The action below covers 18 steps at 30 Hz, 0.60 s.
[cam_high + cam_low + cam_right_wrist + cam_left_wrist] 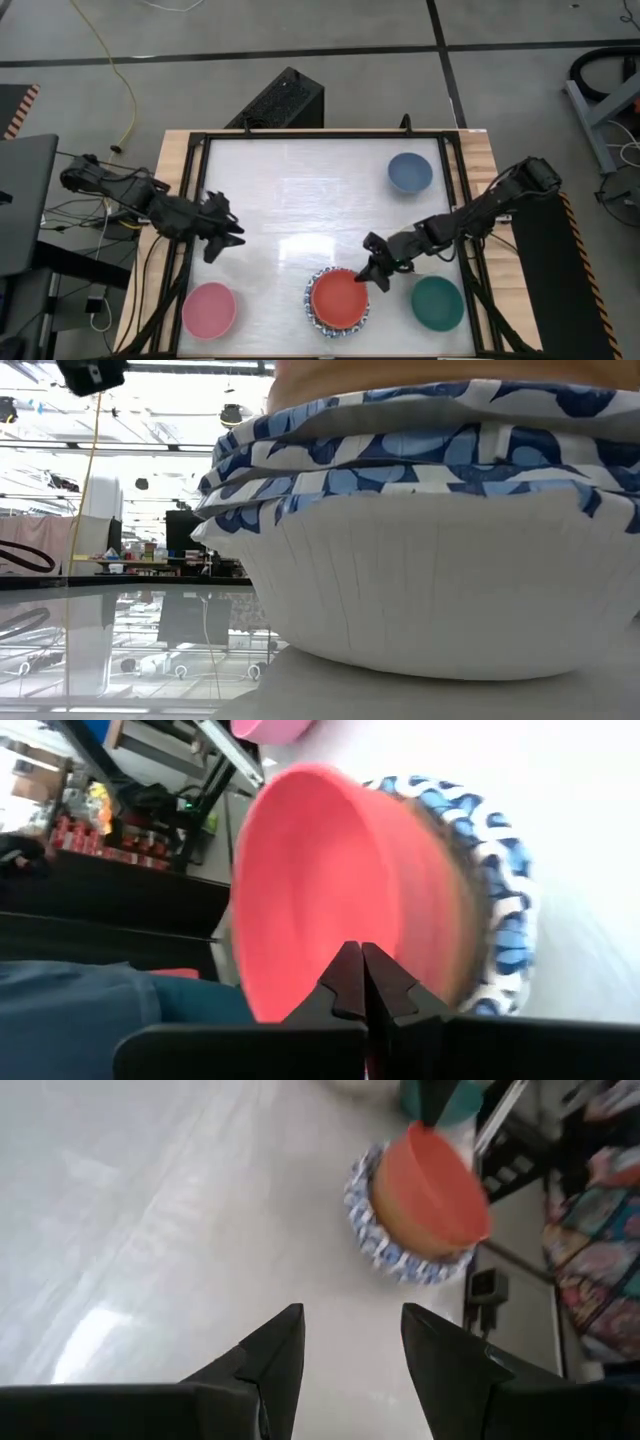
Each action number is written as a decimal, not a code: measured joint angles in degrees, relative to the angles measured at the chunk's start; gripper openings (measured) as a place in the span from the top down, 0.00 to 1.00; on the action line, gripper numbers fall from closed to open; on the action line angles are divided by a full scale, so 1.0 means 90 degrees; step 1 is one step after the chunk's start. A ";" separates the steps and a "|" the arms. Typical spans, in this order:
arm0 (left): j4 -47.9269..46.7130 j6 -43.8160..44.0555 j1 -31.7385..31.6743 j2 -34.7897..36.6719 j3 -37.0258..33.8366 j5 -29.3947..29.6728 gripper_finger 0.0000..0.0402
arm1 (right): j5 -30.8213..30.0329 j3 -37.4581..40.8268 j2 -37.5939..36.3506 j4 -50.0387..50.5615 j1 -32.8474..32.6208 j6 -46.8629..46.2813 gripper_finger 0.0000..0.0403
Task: Nest bowls inside each other by size order
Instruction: Stack the orange bowl on top of the brown bowl, then stack the pink bowl on top of the orange bowl
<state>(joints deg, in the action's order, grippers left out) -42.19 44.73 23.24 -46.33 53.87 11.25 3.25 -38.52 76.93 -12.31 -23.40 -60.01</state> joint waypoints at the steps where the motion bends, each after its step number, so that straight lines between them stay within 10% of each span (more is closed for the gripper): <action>1: -0.0052 0.0007 0.0000 -0.0077 0.0000 -0.0060 0.61 | 0.0000 0.0000 0.0002 0.0021 0.0004 0.0004 0.99; 18: -0.0791 0.0445 0.0078 -0.0367 0.0000 -0.1226 0.61 | 0.0347 0.0000 0.0000 -0.0040 0.0456 0.0357 0.99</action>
<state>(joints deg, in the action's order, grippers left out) -49.32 48.74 23.95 -49.63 53.87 0.22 6.37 -38.52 76.93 -12.67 -19.29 -56.79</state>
